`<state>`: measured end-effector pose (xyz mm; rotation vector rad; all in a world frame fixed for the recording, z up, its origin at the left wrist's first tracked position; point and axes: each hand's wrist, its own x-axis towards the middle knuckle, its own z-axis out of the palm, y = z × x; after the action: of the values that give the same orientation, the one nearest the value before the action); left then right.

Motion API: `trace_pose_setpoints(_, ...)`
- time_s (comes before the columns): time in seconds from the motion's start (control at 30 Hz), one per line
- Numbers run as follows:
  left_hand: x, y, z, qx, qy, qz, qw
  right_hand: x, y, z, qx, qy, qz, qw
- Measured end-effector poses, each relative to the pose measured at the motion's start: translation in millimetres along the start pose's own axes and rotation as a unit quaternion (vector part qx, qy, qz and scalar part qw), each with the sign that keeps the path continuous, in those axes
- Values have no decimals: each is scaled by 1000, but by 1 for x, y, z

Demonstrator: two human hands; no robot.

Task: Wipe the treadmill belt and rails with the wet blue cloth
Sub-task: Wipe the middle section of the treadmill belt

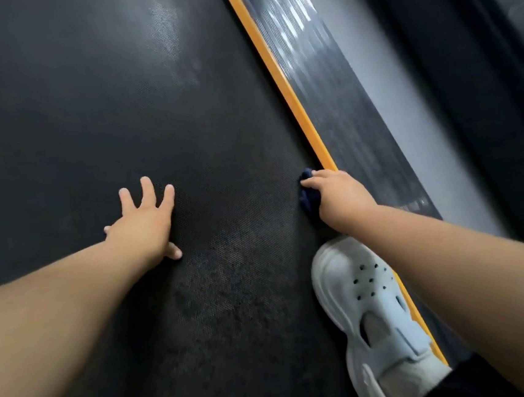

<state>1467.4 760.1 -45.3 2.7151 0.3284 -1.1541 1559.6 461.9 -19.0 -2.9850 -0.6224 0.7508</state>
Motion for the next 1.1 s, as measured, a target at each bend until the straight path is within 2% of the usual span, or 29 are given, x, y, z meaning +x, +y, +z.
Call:
trace_pose_setpoints(0.07, -4, 1, 0, -10, -1, -9, 1000, -8, 1, -1, 17, -36, 2, 999)
trace_pose_setpoints(0.1, -4, 2, 0, -10, 0, -13, 1000, -5, 3, -3, 34, -23, 8, 999)
trace_pose_setpoints(0.23, -4, 4, -1, -12, 7, -15, 1000, 18, -5, 5, 87, 134, 56, 986)
trace_pose_setpoints(0.33, -2, 3, 2, -21, 1, -12, 1000, 11, -42, 28, 100, 121, 127, 979)
trace_pose_setpoints(0.4, -3, 1, 1, -14, 3, -10, 1000, -2, -60, 27, 142, 95, 142, 975)
trace_pose_setpoints(0.43, -4, 1, -1, -11, 6, -6, 1000, -12, -68, 28, 160, 76, 122, 977)
trace_pose_setpoints(0.5, -6, 1, -3, -5, 11, 5, 1000, -41, -94, 38, 158, 14, 19, 987)
trace_pose_setpoints(0.57, -7, -2, -3, -7, 13, 5, 1000, -64, -114, 44, 120, -50, -96, 987)
trace_pose_setpoints(0.6, -8, -2, -2, -12, 12, 2, 1000, -63, -110, 42, 87, -46, -130, 987)
trace_pose_setpoints(0.63, -7, -2, -1, -14, 12, 3, 1000, -55, -96, 34, 56, -16, -136, 989)
trace_pose_setpoints(0.7, 1, -4, 3, -12, 17, 1, 1000, -25, -52, 13, 4, 52, -88, 995)
trace_pose_setpoints(0.77, 4, -3, 3, -1, 20, -4, 1000, 0, -9, 2, -31, 70, -24, 997)
trace_pose_setpoints(0.8, 1, -2, 3, 7, 20, -7, 1000, 2, -1, 3, -32, 62, -21, 997)
trace_pose_setpoints(0.9, -1, 0, 0, 40, 28, -18, 999, -17, -6, 28, 38, 51, -89, 994)
trace_pose_setpoints(1.0, -5, 2, -1, 47, 40, -32, 998, -50, -6, 40, 54, 19, -220, 974)
trace_pose_setpoints(1.03, -6, 2, -1, 52, 42, -42, 997, -45, 0, 34, 61, 38, -230, 970)
trace_pose_setpoints(1.1, -12, 12, -2, 53, 32, -60, 996, -23, 20, 19, 80, 101, -169, 977)
